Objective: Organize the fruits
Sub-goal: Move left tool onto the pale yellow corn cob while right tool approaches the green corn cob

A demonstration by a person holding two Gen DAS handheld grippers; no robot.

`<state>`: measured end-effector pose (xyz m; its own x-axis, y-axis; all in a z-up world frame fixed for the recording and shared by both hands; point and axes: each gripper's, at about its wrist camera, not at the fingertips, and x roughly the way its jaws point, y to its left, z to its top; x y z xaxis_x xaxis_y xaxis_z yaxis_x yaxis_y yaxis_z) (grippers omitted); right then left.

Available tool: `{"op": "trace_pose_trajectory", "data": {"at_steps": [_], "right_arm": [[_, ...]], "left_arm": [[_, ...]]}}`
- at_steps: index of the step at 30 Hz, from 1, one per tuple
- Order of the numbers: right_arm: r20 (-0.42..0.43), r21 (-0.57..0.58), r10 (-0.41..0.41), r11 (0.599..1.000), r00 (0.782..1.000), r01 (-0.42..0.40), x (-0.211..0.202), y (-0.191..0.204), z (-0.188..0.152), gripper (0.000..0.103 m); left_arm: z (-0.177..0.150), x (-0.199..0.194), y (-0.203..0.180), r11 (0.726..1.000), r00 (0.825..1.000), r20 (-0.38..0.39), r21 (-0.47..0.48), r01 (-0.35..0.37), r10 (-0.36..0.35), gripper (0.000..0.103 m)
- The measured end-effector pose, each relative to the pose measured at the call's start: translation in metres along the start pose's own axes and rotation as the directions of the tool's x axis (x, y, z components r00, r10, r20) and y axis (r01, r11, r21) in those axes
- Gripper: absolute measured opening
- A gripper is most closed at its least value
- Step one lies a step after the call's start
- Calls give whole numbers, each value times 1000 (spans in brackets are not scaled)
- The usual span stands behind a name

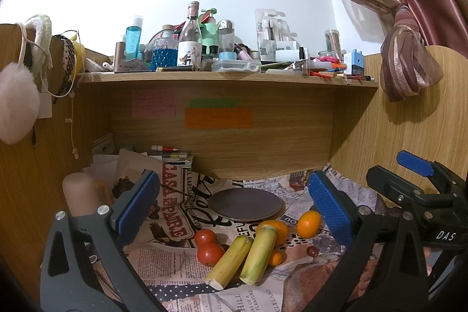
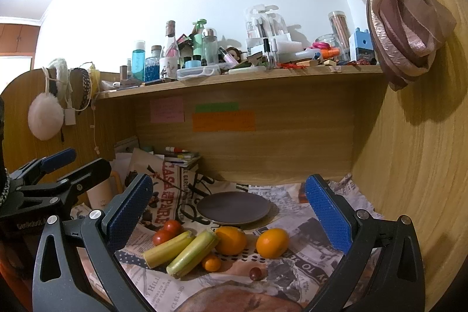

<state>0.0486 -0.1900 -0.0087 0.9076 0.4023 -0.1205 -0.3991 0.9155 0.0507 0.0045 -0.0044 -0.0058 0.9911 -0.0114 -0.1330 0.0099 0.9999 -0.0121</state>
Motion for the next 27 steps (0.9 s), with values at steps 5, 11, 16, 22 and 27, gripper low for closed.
{"op": "trace_pose_trajectory", "data": {"at_steps": [5, 11, 16, 22, 27], "right_arm": [[-21, -7, -2, 1000, 1000, 1, 12, 0, -5, 103], [-119, 9, 32, 999, 992, -31, 40, -9, -21, 103], [-228, 13, 63, 998, 972, -61, 71, -9, -41, 83], [-354, 62, 124, 992, 927, -109, 101, -8, -62, 64], [-423, 105, 166, 985, 891, -134, 122, -9, -73, 54]], "left_arm": [[-4, 12, 2, 1000, 1000, -31, 1, -5, 5, 103], [-22, 38, 17, 1000, 993, -116, -7, -11, 10, 103], [-44, 61, 28, 1000, 979, -205, 15, -15, 18, 94], [-76, 90, 42, 1000, 937, -349, -11, 22, -25, 69], [-99, 106, 49, 997, 901, -428, -41, 63, -75, 48]]}}
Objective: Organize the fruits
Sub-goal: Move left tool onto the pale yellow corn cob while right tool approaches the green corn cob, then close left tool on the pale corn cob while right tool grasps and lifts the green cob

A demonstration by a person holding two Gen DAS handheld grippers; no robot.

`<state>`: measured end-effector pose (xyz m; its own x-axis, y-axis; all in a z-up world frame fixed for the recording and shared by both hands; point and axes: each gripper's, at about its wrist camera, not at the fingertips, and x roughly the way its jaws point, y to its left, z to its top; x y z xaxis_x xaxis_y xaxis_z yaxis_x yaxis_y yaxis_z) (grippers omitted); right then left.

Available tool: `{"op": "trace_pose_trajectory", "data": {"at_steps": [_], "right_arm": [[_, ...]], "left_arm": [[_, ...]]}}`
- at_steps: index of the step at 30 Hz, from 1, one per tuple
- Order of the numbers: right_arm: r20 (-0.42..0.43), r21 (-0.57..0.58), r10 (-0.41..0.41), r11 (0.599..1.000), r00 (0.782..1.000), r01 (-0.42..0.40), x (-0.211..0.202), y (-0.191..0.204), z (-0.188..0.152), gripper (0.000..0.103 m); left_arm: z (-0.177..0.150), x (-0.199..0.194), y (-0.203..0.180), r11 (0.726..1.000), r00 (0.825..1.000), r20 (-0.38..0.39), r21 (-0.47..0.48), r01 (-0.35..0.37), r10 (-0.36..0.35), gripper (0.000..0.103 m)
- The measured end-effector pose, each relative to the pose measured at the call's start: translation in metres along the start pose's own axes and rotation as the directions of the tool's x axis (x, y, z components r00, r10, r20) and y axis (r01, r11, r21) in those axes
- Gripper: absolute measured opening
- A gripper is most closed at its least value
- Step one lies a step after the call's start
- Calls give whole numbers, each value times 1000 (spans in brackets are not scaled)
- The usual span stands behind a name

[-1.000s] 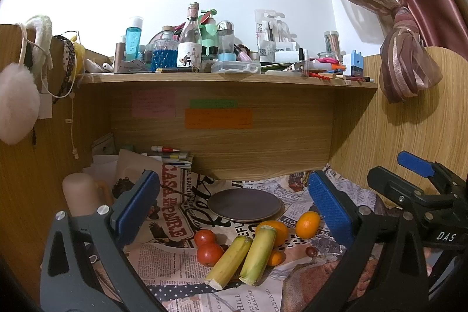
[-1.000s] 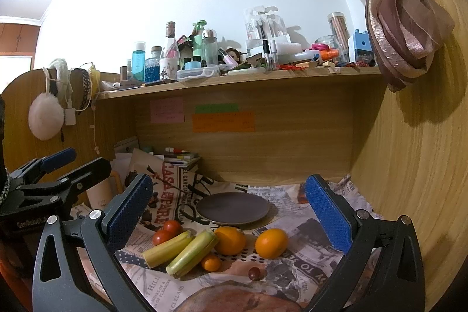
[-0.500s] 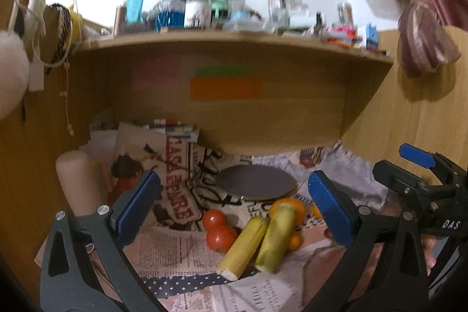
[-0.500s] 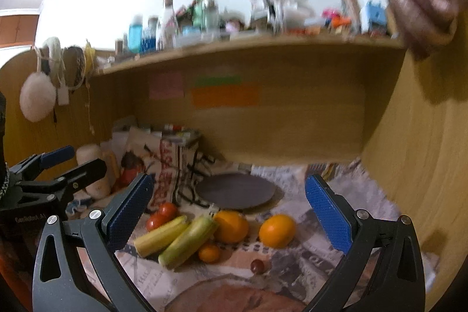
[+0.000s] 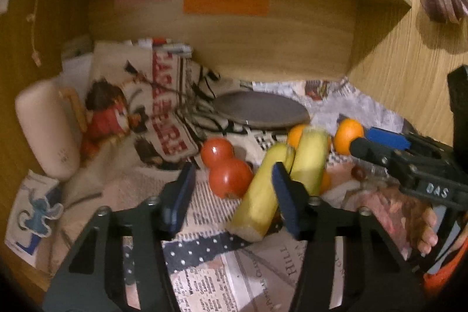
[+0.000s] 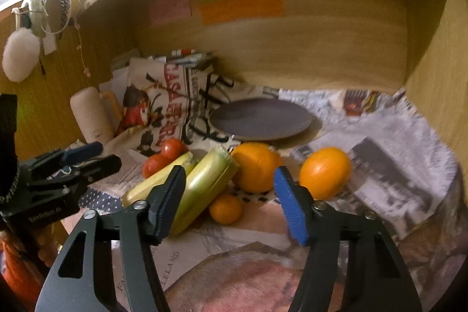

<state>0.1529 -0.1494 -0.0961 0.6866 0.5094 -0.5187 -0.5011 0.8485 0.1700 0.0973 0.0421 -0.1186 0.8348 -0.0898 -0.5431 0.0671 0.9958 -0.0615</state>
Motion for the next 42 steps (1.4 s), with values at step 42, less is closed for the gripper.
{"op": "trace_pose_trajectory", "data": {"at_steps": [42], "right_arm": [[-55, 34, 85, 996, 995, -84, 29, 7, 20, 36]], "left_arm": [[-18, 45, -11, 985, 970, -187, 42, 168, -158, 37]]}}
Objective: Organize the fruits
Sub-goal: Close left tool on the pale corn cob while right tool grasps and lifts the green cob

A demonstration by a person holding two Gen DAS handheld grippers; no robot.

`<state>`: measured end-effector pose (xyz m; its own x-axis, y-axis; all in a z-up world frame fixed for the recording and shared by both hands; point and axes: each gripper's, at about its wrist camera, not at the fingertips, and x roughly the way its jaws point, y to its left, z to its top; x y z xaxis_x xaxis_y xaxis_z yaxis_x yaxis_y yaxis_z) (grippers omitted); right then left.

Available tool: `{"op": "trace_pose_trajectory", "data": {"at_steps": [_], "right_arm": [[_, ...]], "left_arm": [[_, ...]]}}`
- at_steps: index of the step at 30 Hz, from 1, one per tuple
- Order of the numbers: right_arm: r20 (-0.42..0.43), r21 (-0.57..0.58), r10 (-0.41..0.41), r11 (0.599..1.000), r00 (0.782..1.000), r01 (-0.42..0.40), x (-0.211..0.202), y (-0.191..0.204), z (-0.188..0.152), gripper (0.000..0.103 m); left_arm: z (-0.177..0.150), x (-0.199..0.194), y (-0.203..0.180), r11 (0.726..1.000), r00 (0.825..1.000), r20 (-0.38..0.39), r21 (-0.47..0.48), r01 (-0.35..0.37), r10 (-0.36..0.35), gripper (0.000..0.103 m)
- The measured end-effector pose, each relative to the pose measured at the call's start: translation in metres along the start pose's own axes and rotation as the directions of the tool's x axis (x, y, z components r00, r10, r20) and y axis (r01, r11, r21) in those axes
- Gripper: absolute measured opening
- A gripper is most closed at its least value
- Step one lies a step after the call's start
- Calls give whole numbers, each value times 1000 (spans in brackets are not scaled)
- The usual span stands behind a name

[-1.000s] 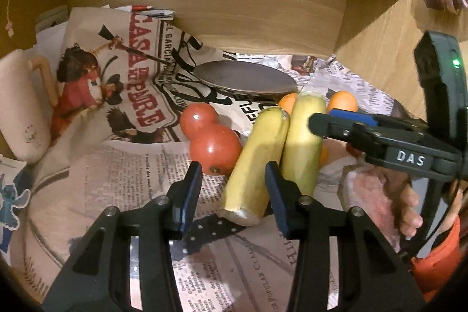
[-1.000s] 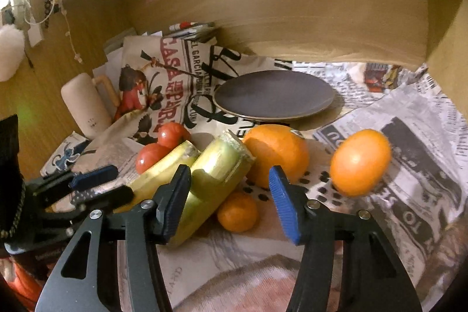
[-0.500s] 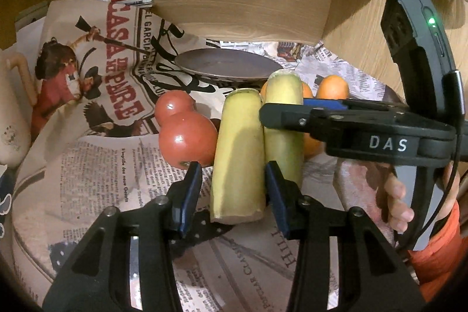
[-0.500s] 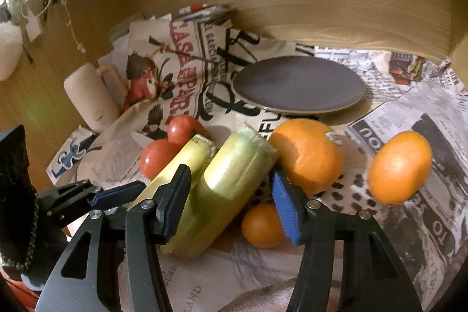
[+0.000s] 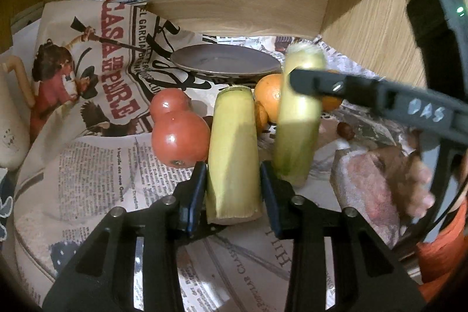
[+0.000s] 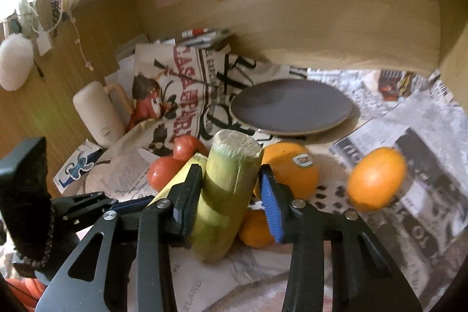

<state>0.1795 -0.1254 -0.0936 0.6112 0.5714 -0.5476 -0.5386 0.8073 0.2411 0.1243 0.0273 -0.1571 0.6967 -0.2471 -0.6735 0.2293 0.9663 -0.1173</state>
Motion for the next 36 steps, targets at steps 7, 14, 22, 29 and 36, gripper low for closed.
{"op": "trace_pose_trajectory", "data": {"at_steps": [7, 14, 22, 29, 36], "right_arm": [[58, -29, -64, 997, 996, 66, -31, -7, -4, 35], [55, -37, -75, 996, 996, 77, -30, -12, -18, 34], [36, -36, -25, 999, 999, 26, -20, -11, -20, 34], [-48, -3, 26, 1000, 999, -26, 6, -17, -29, 21], [-105, -64, 34, 997, 994, -41, 11, -7, -20, 18]], "left_arm": [[5, 7, -7, 999, 999, -21, 11, -41, 41, 38], [6, 14, -12, 996, 996, -14, 11, -90, 90, 38], [5, 11, -14, 995, 995, -3, 26, -100, 100, 37], [10, 2, -11, 995, 995, 31, 19, -99, 99, 37], [15, -2, -10, 992, 991, 53, 36, -122, 120, 37]]}}
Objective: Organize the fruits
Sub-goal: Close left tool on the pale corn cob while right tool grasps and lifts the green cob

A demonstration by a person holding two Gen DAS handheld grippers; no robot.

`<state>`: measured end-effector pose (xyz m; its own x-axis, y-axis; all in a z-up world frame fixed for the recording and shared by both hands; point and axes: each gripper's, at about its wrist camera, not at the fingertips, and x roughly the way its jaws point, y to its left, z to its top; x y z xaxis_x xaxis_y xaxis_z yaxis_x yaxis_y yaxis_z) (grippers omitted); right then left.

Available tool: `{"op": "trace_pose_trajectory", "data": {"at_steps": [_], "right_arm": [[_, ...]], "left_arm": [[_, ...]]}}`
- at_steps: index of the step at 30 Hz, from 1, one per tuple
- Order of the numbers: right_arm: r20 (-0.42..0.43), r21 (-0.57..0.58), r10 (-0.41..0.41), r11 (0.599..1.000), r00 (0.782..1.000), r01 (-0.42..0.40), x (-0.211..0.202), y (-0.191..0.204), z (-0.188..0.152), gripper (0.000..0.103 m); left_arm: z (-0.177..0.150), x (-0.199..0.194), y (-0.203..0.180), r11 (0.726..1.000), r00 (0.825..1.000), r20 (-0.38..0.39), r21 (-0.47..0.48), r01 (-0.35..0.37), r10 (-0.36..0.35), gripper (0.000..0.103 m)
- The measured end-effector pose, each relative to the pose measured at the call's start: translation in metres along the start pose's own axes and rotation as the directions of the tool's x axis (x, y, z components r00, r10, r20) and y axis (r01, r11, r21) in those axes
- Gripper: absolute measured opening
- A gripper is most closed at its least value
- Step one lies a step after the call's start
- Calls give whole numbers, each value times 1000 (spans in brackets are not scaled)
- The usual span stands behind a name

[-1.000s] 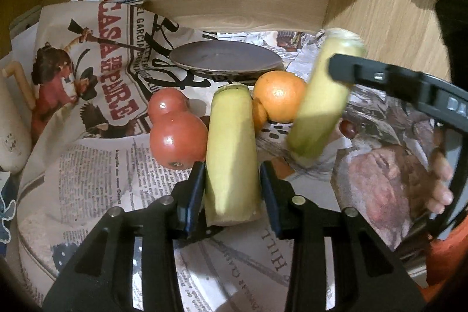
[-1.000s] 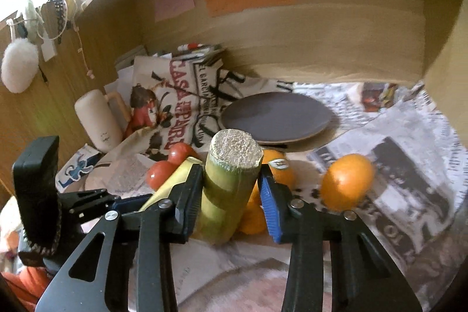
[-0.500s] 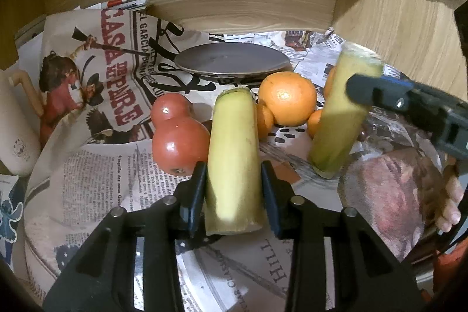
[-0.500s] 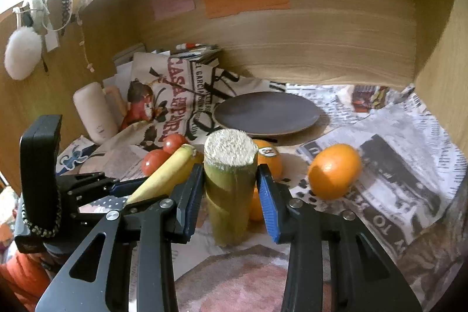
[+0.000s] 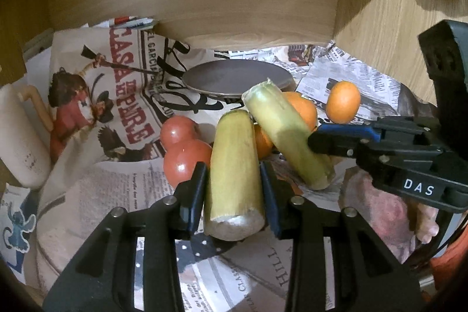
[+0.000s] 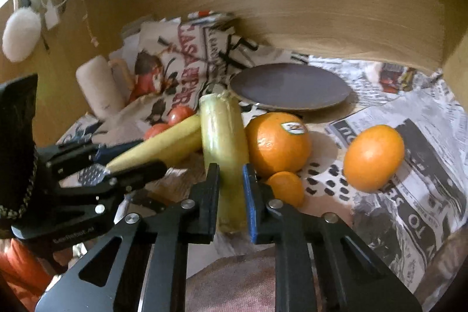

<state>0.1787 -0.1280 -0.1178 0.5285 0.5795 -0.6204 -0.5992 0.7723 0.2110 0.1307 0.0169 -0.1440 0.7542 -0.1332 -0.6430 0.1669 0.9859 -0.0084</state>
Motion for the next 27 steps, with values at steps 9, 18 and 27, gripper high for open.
{"op": "trace_pose_trajectory", "data": {"at_steps": [9, 18, 27], "right_arm": [[-88, -33, -3, 999, 996, 0, 25, 1, 6, 35], [-63, -58, -52, 997, 997, 48, 25, 5, 3, 34], [2, -67, -60, 996, 998, 60, -8, 0, -2, 34]], "left_arm": [[-5, -2, -1, 1000, 1000, -7, 12, 5, -5, 37], [-6, 15, -6, 999, 997, -67, 4, 45, -44, 37], [-3, 21, -13, 999, 994, -102, -8, 37, -38, 37]]}}
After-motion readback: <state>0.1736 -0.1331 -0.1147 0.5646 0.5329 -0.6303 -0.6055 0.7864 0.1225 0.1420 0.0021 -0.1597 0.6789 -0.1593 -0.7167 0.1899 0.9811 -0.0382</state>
